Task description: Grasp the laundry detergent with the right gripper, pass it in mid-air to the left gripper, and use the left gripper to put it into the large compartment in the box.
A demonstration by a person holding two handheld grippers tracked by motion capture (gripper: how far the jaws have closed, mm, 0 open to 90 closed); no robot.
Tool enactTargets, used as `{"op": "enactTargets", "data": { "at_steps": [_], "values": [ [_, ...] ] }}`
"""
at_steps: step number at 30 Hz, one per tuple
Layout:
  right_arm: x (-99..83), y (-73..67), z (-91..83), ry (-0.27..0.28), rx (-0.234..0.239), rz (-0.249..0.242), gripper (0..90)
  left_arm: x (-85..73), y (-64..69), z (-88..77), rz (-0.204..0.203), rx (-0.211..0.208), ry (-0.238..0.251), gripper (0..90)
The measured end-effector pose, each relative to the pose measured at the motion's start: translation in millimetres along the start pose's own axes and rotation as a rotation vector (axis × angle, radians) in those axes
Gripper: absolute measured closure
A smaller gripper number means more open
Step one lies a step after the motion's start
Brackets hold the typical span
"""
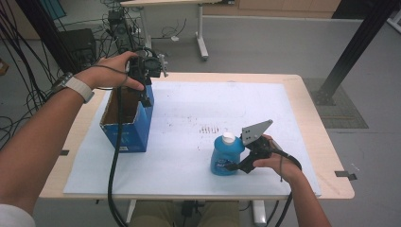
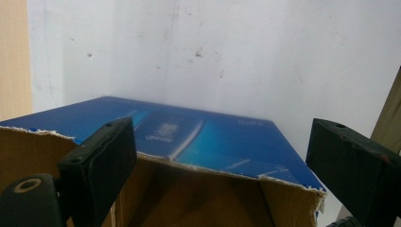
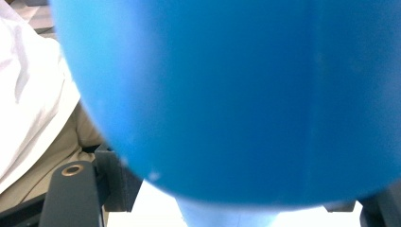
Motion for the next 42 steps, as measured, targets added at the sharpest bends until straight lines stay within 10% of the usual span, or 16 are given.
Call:
{"op": "enactTargets", "data": {
  "at_steps": [42],
  "values": [
    [-4.7, 0.5, 6.8, 0.037, 0.013, 0.0, 31.5, 0.4, -0.8, 5.1, 0.0, -0.009, -0.007, 9.9]
  ]
}}
Point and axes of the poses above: each handheld gripper's, and its own axes: z roughly forward along the jaws, x roughly out of its top, y roughly to its right, the point moved 1 cm from there along z, roughly forward along the jaws, and after that the axes turned 11 degrees about -z, right-handed, at the moved point
